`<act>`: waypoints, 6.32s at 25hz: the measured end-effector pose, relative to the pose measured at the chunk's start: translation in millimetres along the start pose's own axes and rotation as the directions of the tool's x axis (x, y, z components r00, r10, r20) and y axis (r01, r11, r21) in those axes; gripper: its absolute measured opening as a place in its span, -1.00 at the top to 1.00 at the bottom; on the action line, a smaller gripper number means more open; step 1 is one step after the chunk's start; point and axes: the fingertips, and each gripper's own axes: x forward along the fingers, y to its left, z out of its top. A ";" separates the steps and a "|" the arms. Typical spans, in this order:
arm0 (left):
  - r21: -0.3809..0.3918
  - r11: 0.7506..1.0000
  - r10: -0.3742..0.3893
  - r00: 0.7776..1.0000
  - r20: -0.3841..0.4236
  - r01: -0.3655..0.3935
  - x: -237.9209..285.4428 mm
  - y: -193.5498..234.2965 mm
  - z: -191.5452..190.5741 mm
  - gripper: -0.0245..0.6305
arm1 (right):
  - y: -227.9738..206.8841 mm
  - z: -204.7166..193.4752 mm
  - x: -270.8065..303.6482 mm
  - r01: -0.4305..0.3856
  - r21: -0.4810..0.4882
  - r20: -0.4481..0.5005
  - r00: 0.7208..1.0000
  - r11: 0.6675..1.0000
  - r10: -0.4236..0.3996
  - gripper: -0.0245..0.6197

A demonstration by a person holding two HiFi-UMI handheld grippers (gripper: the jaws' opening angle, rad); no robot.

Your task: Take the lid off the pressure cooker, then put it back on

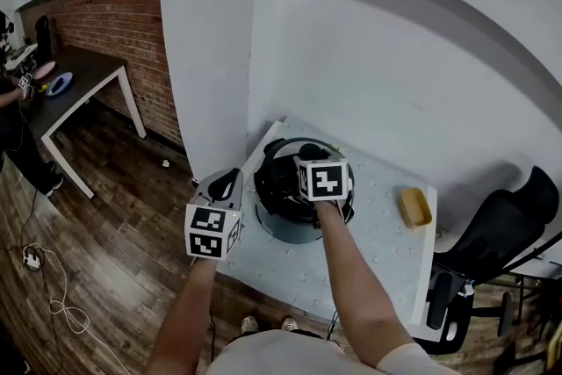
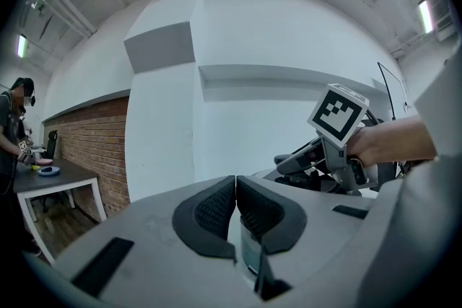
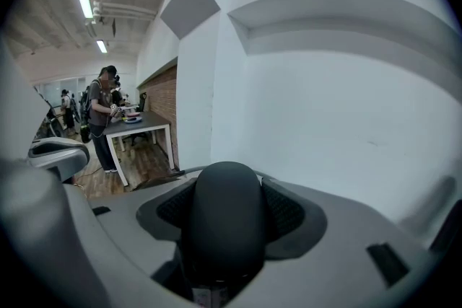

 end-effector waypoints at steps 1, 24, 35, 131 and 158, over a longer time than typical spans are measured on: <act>0.000 1.000 -0.002 1.000 -0.001 0.002 -0.4 0.3 -0.1 0.88 | -0.3 0.0 0.3 0.013 0.007 -0.002 1.000 1.000 -0.013 0.07; -0.007 0.999 -0.033 0.999 0.000 0.033 -10.8 9.6 2.0 0.88 | -10.1 -3.1 5.8 0.164 0.118 -0.054 0.986 0.979 -0.159 0.07; -0.006 0.997 -0.072 0.997 0.001 0.072 -10.6 7.7 2.1 0.88 | -11.3 -0.3 -0.7 0.162 0.112 -0.073 0.985 0.980 -0.154 0.07; -0.004 0.811 -0.584 0.808 -0.085 0.586 50.3 -339.3 -62.9 0.88 | -226.1 -310.4 -138.8 0.277 0.259 -0.040 0.960 0.925 -0.276 -0.17; 0.009 0.927 -0.375 0.924 0.077 0.375 79.0 -244.0 37.1 0.88 | -228.8 -119.1 -234.5 0.221 0.178 0.420 0.864 0.959 -0.278 0.92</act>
